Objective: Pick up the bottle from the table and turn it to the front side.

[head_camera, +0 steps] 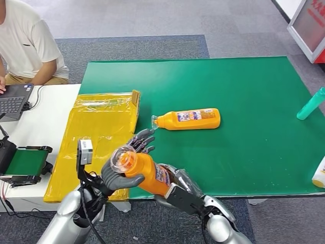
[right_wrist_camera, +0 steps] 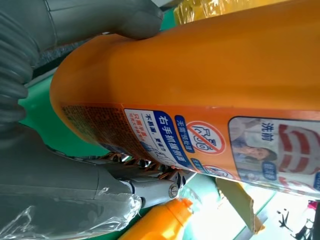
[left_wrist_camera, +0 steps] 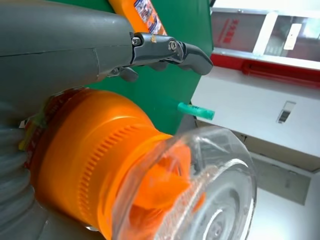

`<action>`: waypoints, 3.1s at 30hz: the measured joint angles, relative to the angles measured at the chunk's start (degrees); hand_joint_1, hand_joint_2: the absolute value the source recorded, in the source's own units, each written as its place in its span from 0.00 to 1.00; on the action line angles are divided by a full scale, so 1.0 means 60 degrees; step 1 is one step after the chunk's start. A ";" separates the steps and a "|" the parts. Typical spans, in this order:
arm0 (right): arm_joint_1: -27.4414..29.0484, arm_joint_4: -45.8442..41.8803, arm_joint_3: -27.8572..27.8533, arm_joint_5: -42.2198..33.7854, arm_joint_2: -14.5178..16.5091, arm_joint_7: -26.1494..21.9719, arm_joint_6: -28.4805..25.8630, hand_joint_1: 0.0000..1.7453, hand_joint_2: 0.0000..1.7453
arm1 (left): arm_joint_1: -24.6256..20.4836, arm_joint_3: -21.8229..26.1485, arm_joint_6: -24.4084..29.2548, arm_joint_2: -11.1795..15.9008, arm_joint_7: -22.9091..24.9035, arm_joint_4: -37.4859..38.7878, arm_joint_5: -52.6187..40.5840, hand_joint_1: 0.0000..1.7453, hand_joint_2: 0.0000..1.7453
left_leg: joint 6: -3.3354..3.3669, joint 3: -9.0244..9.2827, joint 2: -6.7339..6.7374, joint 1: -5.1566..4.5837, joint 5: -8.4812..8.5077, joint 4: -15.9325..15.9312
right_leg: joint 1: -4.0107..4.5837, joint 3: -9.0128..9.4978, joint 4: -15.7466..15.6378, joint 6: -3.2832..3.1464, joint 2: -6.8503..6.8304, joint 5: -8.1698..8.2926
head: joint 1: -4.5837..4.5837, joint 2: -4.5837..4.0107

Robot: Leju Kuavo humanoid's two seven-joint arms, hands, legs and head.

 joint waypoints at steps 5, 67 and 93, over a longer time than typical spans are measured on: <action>0.0035 -0.0130 -0.0013 -0.0006 -0.0113 0.0042 0.0030 1.00 1.00 | -0.0007 -0.0122 -0.0174 0.0112 -0.0001 0.0113 0.0083 0.00 1.00 | 0.0000 0.0000 0.0000 -0.0002 0.0000 0.0000 | -0.0002 0.0001 0.0000 0.0001 0.0000 0.0001 | 0.0000 0.0000; 0.0136 -0.1899 -0.0836 -0.0081 -0.0482 0.0606 -0.0178 0.00 1.00 | 0.0419 -0.0593 0.2843 0.0242 -0.1905 -0.1200 -0.5290 1.00 1.00 | 0.0009 -0.0004 0.0000 -0.0013 0.0004 0.0000 | -0.0014 0.0000 0.0000 0.0010 -0.0001 0.0006 | 0.0001 -0.0001; 0.2224 -0.4512 -0.3008 0.0416 -0.0607 0.0112 -0.0188 0.00 1.00 | 0.0455 0.1521 0.7114 0.0734 -0.0715 -0.0890 -1.4918 1.00 1.00 | 0.0011 -0.0006 0.0000 -0.0019 0.0003 0.0001 | -0.0018 -0.0009 -0.0001 0.0015 0.0000 0.0006 | 0.0000 0.0000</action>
